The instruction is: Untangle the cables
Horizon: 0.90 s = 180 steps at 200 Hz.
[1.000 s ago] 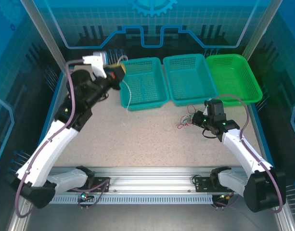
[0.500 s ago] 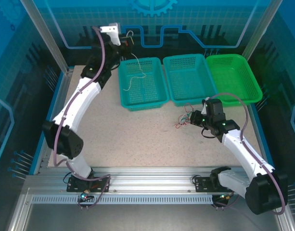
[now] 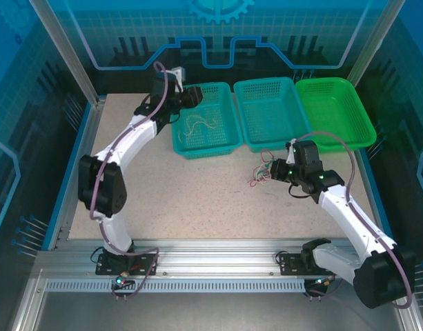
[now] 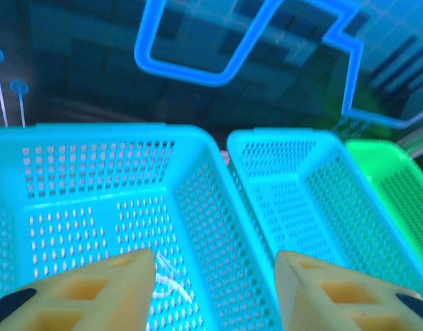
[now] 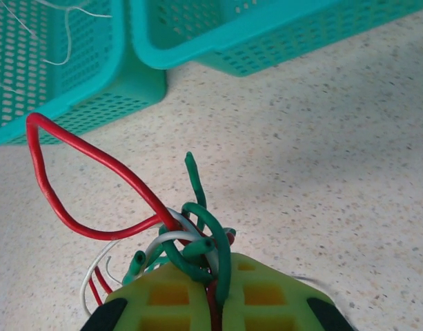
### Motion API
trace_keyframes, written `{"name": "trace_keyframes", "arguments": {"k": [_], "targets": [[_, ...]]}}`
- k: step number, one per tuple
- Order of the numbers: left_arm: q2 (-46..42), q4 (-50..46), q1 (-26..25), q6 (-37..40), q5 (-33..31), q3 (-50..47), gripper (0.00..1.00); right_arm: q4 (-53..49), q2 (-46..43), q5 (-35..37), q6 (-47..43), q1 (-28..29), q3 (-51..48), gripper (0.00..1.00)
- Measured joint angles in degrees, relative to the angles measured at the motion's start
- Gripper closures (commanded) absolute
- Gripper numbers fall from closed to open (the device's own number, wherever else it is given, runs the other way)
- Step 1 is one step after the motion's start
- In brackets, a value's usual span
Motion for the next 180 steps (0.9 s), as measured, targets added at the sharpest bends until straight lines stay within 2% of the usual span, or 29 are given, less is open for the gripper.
{"name": "trace_keyframes", "arguments": {"k": [22, 37, 58, 78, 107, 138, 149, 164, 180], "targets": [[-10.05, 1.53, -0.7, 0.61, 2.91, -9.01, 0.48, -0.09, 0.68, -1.11, -1.68, 2.43, 2.47, 0.98], [-18.62, 3.96, -3.02, 2.78, 4.9, -15.37, 0.46, -0.31, 2.25, -1.7, -2.62, 3.78, 4.52, 0.99], [-30.03, 6.88, -10.75, 7.45, 7.08, -24.15, 0.46, -0.31, 4.42, -2.56, -3.89, 5.25, 7.06, 0.99], [-36.0, 8.17, -17.92, 9.49, 9.22, -31.17, 0.46, -0.57, 6.27, -2.82, -4.98, 6.88, 9.25, 0.99], [-38.21, 10.62, -22.6, 9.4, 9.81, -42.03, 0.46, -1.09, 8.48, -3.19, -5.84, 8.85, 11.58, 0.99], [-37.0, 10.82, -23.74, 9.33, 10.54, -50.16, 0.43, -1.36, 9.27, -4.55, -5.84, 9.86, 12.37, 0.99], [-36.15, 11.04, -23.74, 10.05, 10.47, -51.89, 0.37, -1.49, 9.27, -5.07, -5.84, 10.12, 12.39, 0.99], [-34.29, 12.11, -23.74, 12.2, 10.91, -53.57, 0.22, -1.66, 9.27, -6.03, -5.86, 10.51, 12.5, 0.99], [-31.12, 13.9, -23.74, 13.44, 12.81, -54.31, 0.12, -1.79, 9.29, -7.06, -5.86, 10.95, 12.9, 0.99]]}}
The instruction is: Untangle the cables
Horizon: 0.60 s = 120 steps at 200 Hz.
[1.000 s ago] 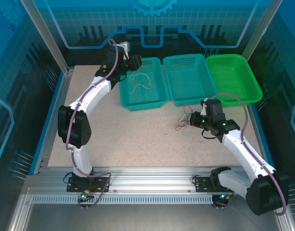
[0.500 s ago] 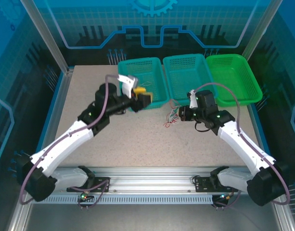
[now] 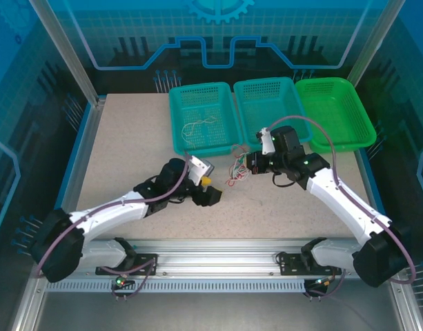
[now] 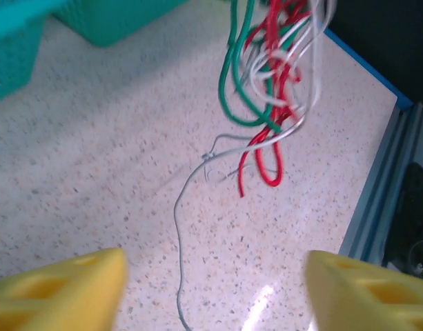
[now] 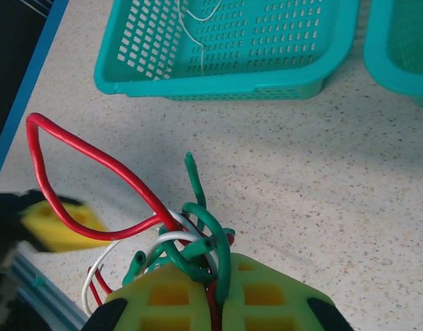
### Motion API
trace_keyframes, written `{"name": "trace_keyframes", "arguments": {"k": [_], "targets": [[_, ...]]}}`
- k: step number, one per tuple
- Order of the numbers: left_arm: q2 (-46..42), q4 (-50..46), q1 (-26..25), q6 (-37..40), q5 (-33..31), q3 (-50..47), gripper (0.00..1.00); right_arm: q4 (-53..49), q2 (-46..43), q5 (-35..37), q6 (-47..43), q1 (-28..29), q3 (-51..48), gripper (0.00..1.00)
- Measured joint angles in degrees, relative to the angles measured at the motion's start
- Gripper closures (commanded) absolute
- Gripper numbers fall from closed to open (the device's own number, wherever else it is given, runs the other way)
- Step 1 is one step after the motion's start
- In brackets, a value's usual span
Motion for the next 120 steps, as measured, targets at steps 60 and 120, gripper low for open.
{"name": "trace_keyframes", "arguments": {"k": [60, 120], "targets": [[16.57, 10.82, 0.0, 0.72, 1.44, 2.05, 0.91, 0.22, 1.29, -3.13, -0.13, 1.68, 0.9, 0.99], [6.62, 14.84, 0.09, -1.49, -10.64, -2.86, 1.0, -0.94, -1.31, 10.19, 3.82, -0.57, -2.12, 0.86]]}}
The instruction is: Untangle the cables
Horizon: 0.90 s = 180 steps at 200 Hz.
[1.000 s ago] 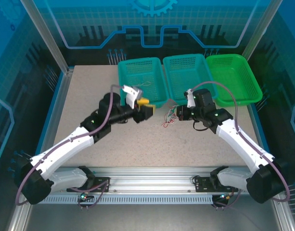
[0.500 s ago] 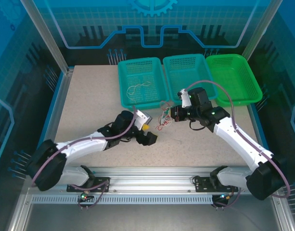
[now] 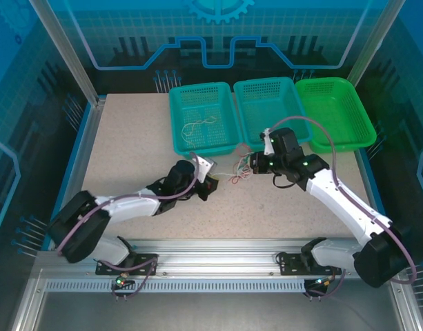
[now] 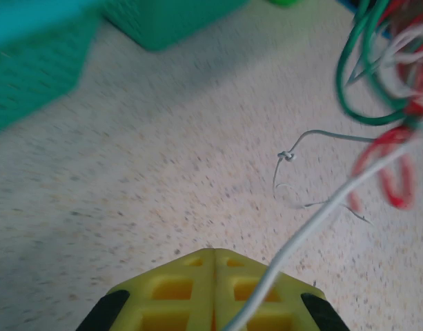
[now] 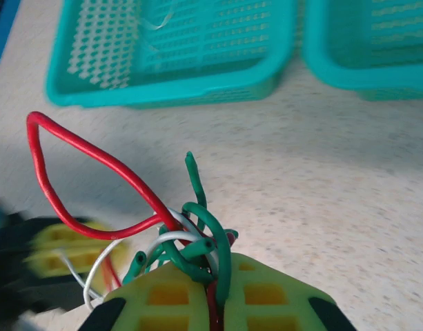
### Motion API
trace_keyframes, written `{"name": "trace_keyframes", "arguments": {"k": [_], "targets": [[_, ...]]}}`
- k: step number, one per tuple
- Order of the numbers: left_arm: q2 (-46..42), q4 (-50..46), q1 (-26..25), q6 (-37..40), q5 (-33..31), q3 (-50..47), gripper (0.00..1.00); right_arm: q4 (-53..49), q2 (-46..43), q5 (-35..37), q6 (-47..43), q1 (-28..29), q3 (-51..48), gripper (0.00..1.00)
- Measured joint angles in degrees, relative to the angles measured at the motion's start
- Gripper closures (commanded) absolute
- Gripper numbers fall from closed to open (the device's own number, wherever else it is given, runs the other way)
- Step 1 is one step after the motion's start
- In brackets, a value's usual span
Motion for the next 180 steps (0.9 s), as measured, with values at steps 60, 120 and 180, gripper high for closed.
{"name": "trace_keyframes", "arguments": {"k": [60, 120, 180], "targets": [[-20.61, -6.01, 5.64, -7.91, 2.14, -3.5, 1.0, 7.02, -4.37, 2.21, 11.17, -6.45, -14.78, 0.77], [-20.17, -8.39, 8.26, -12.13, 1.27, -4.33, 1.0, 4.39, 0.79, 4.63, 10.32, -7.02, -19.98, 0.35], [-16.63, -11.65, 7.72, -15.19, -2.56, -5.44, 1.0, 6.91, -0.13, -0.42, 4.17, 7.39, -13.57, 0.37]]}}
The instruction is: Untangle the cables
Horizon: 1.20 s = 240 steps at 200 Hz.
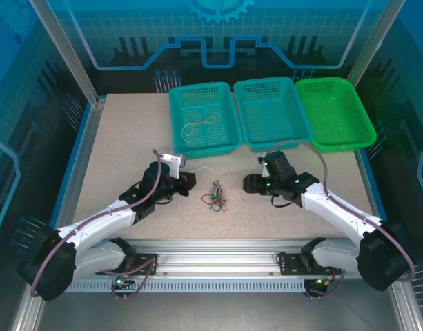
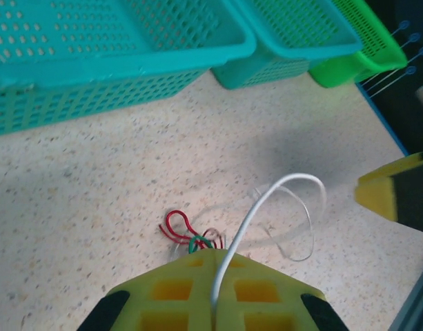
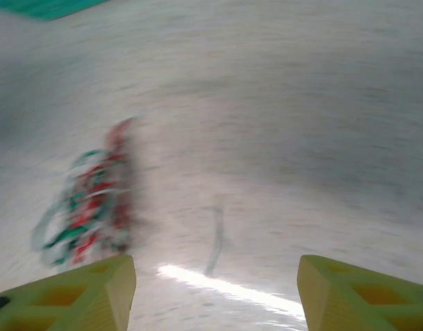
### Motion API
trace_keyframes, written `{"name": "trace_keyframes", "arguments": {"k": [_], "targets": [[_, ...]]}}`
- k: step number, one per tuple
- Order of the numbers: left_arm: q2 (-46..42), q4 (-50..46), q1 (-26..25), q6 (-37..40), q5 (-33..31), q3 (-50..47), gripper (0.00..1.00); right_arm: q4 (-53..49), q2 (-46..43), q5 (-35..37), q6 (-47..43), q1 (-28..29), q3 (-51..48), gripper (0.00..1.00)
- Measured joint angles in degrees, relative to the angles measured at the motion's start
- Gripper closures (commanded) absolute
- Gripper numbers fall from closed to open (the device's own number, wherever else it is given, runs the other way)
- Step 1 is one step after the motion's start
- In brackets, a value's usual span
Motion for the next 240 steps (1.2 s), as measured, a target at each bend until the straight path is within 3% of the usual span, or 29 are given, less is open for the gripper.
{"name": "trace_keyframes", "arguments": {"k": [35, 78, 85, 105, 115, 135, 159, 189, 209, 240], "targets": [[-2.12, -3.34, 0.0, -0.92, -4.22, -0.39, 1.0, 6.43, 8.94, -1.84, -0.57, 11.5, 4.11, 0.4], [-4.85, -5.14, 0.0, -1.31, -6.29, -0.61, 1.0, 8.2, 24.44, 0.87, 1.11, 14.03, 10.05, 0.37], [-5.2, -5.44, 0.02, -1.33, -6.38, -0.66, 1.0, 7.82, 26.91, 1.97, 1.44, 14.08, 11.54, 0.42], [-7.02, -7.45, 0.0, -1.29, -7.43, -0.72, 1.0, 6.51, 31.58, 5.16, 2.71, 14.08, 14.78, 0.71], [-8.83, -9.35, 0.0, -1.31, -9.05, -0.72, 1.0, 6.14, 32.24, 6.73, 3.04, 14.05, 15.13, 0.76], [-14.71, -15.67, 0.09, -1.62, -15.45, -0.7, 1.0, 5.7, 30.95, 9.22, 4.76, 13.84, 14.43, 0.76], [-22.75, -26.51, 1.49, -2.12, -19.04, -0.74, 1.0, 8.35, 25.99, 9.11, 5.9, 12.68, 11.5, 0.66], [-34.32, -31.21, 4.72, -1.49, -15.54, -1.77, 1.0, 14.36, 19.19, 2.03, 5.66, 7.61, 7.21, 0.68], [-36.13, -32.13, 5.51, -1.27, -13.86, -2.05, 1.0, 15.58, 17.86, -1.4, 4.61, 5.53, 6.54, 0.7], [-34.45, -32.76, 6.14, -1.38, -13.11, -2.43, 1.0, 13.51, 17.79, -2.93, 2.54, 4.55, 5.75, 0.56]]}}
